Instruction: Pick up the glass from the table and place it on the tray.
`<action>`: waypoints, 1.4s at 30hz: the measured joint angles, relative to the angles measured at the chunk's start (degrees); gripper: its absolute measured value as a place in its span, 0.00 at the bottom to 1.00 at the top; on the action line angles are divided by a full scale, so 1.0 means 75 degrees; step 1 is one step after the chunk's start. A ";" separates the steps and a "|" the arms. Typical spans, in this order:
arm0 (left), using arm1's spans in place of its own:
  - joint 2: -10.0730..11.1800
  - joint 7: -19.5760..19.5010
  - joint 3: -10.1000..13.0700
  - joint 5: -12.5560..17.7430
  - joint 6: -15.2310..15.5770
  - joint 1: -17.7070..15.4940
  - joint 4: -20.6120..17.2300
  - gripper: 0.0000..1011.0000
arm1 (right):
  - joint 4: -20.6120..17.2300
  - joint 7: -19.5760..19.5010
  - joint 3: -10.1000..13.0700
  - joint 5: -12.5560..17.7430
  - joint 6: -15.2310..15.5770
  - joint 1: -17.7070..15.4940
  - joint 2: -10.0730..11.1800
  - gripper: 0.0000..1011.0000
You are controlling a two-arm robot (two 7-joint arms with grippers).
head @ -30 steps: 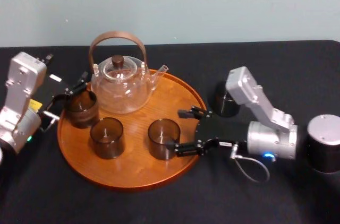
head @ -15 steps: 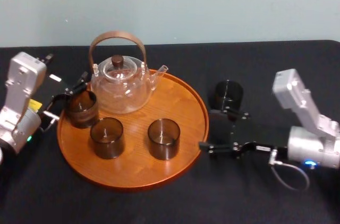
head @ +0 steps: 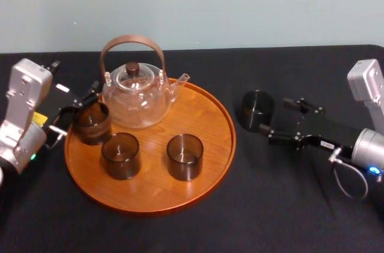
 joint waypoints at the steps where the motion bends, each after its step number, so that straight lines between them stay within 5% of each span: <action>1: 0.0000 0.0000 0.0000 0.0000 0.0000 0.0000 0.0000 0.99 | 0.0037 -0.0088 0.0035 -0.0018 0.0044 0.0001 -0.0039 0.99; 13: 0.0000 0.0000 0.0000 0.0000 0.0000 0.0000 0.0000 0.99 | 0.0741 -0.0714 0.0152 -0.0445 0.0604 0.0371 -0.0595 0.99; 42: 0.0000 0.0000 0.0000 0.0000 0.0000 0.0001 0.0000 0.99 | 0.2321 -0.0309 -0.0179 -0.1164 0.0968 0.1539 -0.1654 0.99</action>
